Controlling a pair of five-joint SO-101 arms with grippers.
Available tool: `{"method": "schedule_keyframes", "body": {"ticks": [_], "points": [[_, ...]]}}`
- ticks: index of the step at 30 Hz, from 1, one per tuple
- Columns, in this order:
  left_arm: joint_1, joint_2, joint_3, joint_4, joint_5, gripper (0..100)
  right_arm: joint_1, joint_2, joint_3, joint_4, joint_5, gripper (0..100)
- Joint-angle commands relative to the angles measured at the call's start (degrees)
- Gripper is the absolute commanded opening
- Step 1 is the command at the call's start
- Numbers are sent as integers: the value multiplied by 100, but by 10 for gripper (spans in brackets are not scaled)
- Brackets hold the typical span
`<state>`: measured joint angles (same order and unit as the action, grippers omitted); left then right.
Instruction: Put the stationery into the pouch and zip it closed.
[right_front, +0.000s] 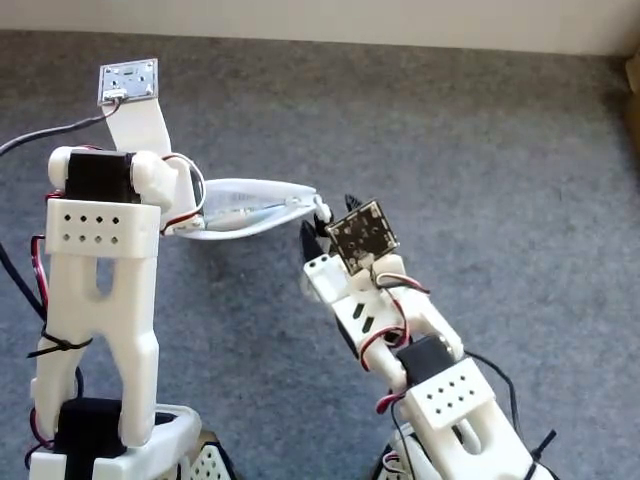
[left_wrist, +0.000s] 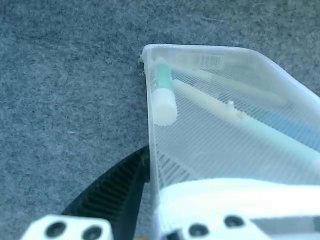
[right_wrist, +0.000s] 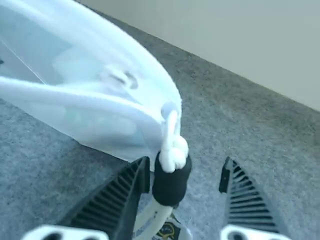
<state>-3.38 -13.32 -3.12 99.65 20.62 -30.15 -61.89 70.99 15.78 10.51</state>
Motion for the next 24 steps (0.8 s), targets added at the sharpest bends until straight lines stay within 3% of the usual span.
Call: {"method": "schedule_keyframes", "body": {"ticks": [1, 11, 24], "points": [[22, 92, 84, -35, -35, 8, 48, -479, -233, -127, -18, 213], [22, 92, 84, 0, -35, 8, 48, 277, -215, -154, -35, 213], [22, 84, 215, -44, -35, 8, 48, -426, -171, -136, -9, 193]]}}
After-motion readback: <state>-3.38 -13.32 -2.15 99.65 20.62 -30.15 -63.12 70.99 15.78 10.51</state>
